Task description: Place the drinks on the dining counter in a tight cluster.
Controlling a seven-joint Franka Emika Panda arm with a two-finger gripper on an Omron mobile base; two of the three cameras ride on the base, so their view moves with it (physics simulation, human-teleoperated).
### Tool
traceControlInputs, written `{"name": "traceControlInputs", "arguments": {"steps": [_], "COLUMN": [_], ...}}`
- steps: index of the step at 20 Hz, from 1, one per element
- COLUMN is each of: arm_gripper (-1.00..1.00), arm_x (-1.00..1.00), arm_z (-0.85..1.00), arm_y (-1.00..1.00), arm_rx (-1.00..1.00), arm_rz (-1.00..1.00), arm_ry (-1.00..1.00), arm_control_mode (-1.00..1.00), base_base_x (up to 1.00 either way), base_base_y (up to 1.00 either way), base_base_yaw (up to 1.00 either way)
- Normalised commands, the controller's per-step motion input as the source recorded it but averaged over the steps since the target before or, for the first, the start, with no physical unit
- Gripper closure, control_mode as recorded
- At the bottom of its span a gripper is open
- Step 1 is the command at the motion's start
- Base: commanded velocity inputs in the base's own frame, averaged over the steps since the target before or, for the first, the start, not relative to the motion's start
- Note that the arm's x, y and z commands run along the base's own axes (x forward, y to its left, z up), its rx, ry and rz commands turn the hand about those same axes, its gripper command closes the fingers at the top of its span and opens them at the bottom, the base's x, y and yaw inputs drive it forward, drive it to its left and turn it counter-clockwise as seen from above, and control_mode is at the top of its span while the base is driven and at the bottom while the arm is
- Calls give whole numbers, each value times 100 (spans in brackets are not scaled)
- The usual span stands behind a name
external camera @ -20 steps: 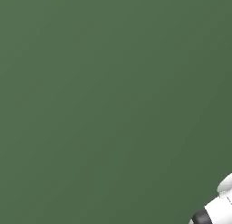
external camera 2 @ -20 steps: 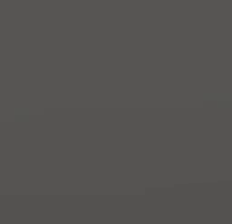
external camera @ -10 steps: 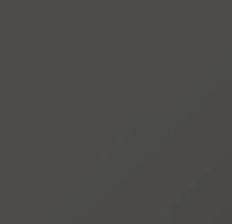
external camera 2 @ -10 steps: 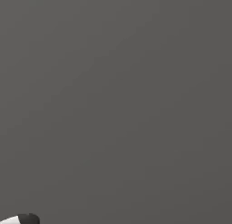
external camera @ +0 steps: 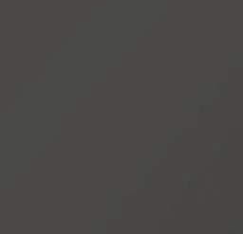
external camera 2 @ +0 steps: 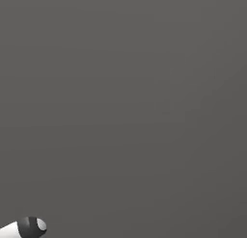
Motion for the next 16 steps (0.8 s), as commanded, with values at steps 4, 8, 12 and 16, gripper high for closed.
{"name": "traceControlInputs", "arguments": {"steps": [4,8,12,16], "arm_gripper": [100,100,100,100], "arm_x": [0,0,0,0], "arm_z": [0,0,0,0], "arm_y": [0,0,0,0], "arm_rx": [0,0,0,0], "arm_rz": [0,0,0,0], "arm_ry": [0,0,0,0], "arm_control_mode": [100,100,100,100], "base_base_x": [-24,-27,-13,-5], "base_base_y": [100,100,100,100], "base_base_yaw": [-25,-19,-15,-13]}}
